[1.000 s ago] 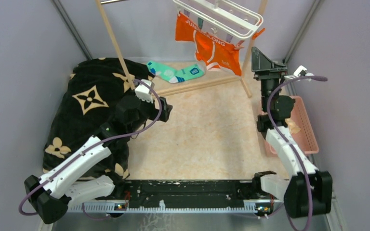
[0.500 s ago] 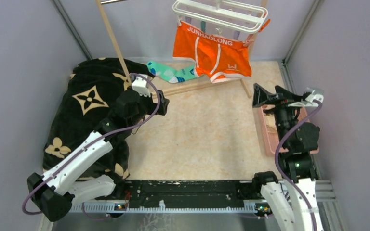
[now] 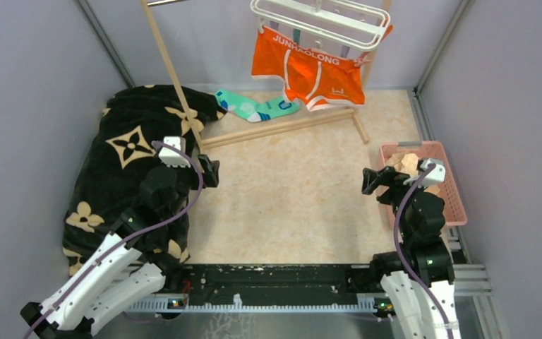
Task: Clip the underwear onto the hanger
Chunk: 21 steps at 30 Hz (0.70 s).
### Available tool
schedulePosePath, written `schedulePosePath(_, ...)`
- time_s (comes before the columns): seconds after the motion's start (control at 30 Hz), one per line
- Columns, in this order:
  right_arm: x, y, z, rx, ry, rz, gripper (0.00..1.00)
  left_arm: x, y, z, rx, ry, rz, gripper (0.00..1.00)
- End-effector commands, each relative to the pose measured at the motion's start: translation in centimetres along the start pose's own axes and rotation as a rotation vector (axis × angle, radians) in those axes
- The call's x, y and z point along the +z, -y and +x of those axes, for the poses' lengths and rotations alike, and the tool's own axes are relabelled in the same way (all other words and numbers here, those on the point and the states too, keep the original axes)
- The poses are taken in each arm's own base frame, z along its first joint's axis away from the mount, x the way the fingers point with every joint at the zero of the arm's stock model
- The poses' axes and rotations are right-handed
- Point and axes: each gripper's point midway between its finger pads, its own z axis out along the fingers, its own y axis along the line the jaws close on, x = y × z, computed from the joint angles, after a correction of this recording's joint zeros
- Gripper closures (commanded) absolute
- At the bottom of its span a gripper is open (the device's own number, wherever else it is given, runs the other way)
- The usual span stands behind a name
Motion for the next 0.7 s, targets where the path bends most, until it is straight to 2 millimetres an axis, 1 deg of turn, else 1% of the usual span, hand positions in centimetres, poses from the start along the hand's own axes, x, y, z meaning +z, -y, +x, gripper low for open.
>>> schedulePosePath(0.0, 0.1, 0.2, 0.2, 0.047, 0.013, 0.013, 0.06, 0.0, -1.7, 1.2, 0.012, -0.02, -0.081, 0.0)
schedulePosePath(0.07, 0.3, 1.0, 0.5, 0.054, 0.019, 0.049, 0.06, 0.1, -1.9, 1.3, 0.009, -0.018, -0.091, 0.0)
schedulePosePath(0.17, 0.7, 1.3, 0.4, 0.043, 0.032, 0.063, 0.05, 0.3, -2.0, 1.5, -0.001, -0.009, -0.098, 0.0)
schedulePosePath(0.4, 0.7, 1.4, 0.3, 0.031, 0.042, 0.064, 0.05, 0.8, -1.6, 2.2, -0.002, -0.019, -0.08, 0.0)
schedulePosePath(0.5, 0.7, 1.0, 0.2, 0.037, 0.056, 0.038, 0.04, 0.8, -1.6, 2.2, -0.004, -0.016, -0.081, 0.0)
schedulePosePath(0.67, 0.8, 1.2, 0.5, 0.04, 0.05, 0.048, 0.03, 0.7, -1.6, 1.9, -0.011, 0.007, -0.074, 0.0)
